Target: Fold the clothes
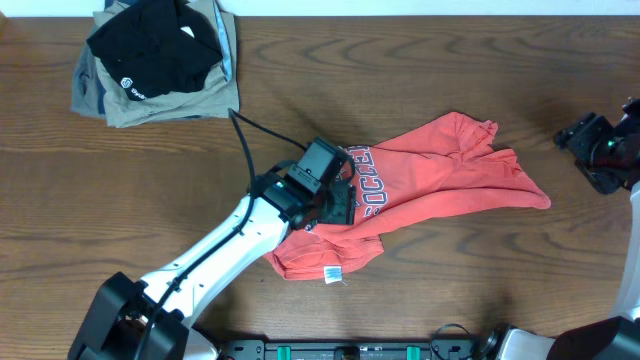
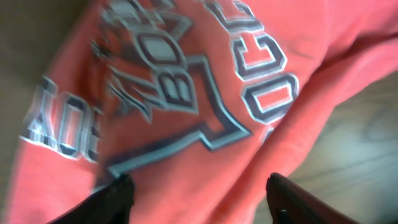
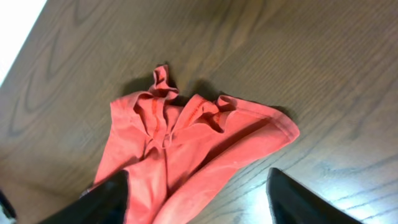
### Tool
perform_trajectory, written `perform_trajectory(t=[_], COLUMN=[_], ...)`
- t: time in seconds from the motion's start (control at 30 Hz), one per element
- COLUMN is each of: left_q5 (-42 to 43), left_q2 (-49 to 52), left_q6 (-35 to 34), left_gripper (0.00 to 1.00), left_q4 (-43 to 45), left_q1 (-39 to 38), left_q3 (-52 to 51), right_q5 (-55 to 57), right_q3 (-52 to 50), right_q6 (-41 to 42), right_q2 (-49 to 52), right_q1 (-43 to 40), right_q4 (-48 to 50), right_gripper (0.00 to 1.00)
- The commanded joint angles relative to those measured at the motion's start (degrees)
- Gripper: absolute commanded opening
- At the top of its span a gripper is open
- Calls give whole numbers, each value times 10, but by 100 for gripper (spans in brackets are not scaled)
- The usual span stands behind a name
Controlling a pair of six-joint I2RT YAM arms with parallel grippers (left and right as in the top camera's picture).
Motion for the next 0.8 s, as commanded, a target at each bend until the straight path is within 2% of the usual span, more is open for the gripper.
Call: perform_trajectory(t=[0.0, 0.17, 0.33, 0.4, 0.57, 0.77], left_q5=[36, 28, -41, -61, -116, -190], left_q2=[-3, -3, -1, 2, 22, 47], left_q6=[5, 5, 6, -15, -110, -130], left_gripper=[62, 62, 62, 62, 62, 63], left_q4=[-11, -39, -74, -74, -75, -104], left_q1=[-29, -87, -147, -163, -168, -147], left_q3=[1, 1, 1, 1, 0, 0], right_q5=[16, 25, 24, 20, 10, 10], right_q3=[-14, -46, -100, -120, -157, -170], right_q6=[-5, -4, -2, -2, -2, -16], right_q2=[7, 8, 8, 8, 8, 8], right_q1=[4, 4, 4, 4, 9, 10], right_q4=[3, 28, 71, 88, 117, 118], right_gripper=[77, 80, 81, 81, 81, 81])
